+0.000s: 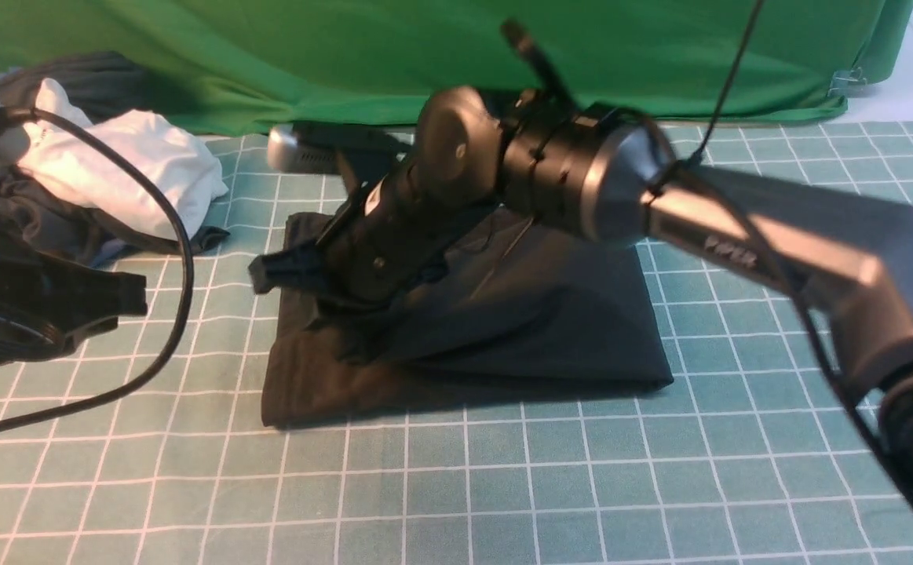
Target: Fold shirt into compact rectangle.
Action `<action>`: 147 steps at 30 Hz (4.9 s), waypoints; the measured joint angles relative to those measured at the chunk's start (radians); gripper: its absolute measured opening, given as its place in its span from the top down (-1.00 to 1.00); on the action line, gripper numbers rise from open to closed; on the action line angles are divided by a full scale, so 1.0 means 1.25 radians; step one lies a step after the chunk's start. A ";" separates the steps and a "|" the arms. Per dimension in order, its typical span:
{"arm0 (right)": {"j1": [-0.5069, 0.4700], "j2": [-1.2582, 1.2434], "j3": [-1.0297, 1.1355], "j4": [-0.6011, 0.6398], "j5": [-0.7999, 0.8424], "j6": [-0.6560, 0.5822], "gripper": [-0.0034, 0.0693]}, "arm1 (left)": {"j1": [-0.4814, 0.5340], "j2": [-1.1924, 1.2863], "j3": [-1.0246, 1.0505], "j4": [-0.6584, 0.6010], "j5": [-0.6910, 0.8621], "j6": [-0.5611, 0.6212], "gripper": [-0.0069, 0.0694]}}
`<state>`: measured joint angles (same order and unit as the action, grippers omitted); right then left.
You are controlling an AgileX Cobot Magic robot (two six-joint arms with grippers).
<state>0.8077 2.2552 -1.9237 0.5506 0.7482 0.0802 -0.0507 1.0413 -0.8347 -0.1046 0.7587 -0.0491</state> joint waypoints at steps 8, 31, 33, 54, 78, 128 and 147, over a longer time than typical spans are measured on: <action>0.002 0.025 -0.012 0.027 -0.007 -0.014 -0.53 | 0.000 0.000 0.000 0.000 0.001 0.000 0.80; -0.251 -0.158 -0.160 -0.342 0.371 -0.145 0.85 | -0.003 0.329 -0.175 -0.209 0.043 0.076 0.80; -0.264 -0.187 -0.112 -0.341 0.371 -0.159 0.86 | -0.016 0.388 -0.227 -0.214 0.055 0.088 0.79; -0.350 -0.378 0.159 -0.336 0.362 -0.220 0.87 | -0.077 0.672 -0.367 -0.194 0.014 0.092 -0.50; -0.350 -0.380 0.160 -0.334 0.359 -0.221 0.87 | -0.079 0.671 -0.400 -0.046 -0.079 0.205 0.78; -0.350 -0.380 0.160 -0.288 0.359 -0.225 0.86 | -0.181 0.644 -0.359 -0.139 0.101 0.155 0.81; -0.350 -0.380 0.160 -0.288 0.364 -0.239 0.85 | -0.134 0.549 -0.292 -0.123 0.022 0.089 0.81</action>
<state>0.3700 1.7805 -1.7238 0.1911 1.2035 -0.2190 -0.2184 1.7272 -1.2001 -0.2590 0.7867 0.0620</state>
